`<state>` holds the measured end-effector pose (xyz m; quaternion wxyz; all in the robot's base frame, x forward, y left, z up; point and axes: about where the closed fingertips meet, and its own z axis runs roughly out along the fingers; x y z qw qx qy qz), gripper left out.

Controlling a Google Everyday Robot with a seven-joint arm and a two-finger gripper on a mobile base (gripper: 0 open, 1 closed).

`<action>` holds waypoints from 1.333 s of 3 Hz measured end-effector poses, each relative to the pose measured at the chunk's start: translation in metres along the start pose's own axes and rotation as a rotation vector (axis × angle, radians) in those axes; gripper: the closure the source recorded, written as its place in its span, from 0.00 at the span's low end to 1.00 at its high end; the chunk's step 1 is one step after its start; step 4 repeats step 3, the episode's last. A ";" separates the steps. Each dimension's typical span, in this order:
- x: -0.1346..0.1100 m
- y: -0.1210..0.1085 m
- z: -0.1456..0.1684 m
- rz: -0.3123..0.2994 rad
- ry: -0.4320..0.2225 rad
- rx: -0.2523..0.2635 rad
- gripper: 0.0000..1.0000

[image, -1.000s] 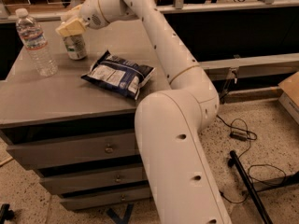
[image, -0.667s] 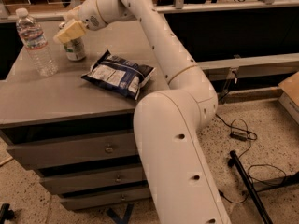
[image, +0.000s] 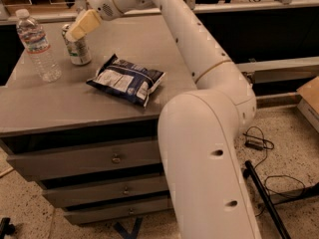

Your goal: Move 7up can near water bottle

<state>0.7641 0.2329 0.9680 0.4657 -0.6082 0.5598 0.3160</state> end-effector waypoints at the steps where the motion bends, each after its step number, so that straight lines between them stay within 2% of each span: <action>1: -0.014 -0.001 -0.051 0.005 0.048 0.103 0.00; 2: -0.028 0.005 -0.105 0.035 0.057 0.237 0.00; 3: -0.010 0.015 -0.098 0.057 0.082 0.243 0.00; 4: -0.010 0.015 -0.098 0.057 0.082 0.243 0.00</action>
Offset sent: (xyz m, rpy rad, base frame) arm -0.0600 -0.1433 0.0735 0.0081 -0.0665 -0.4295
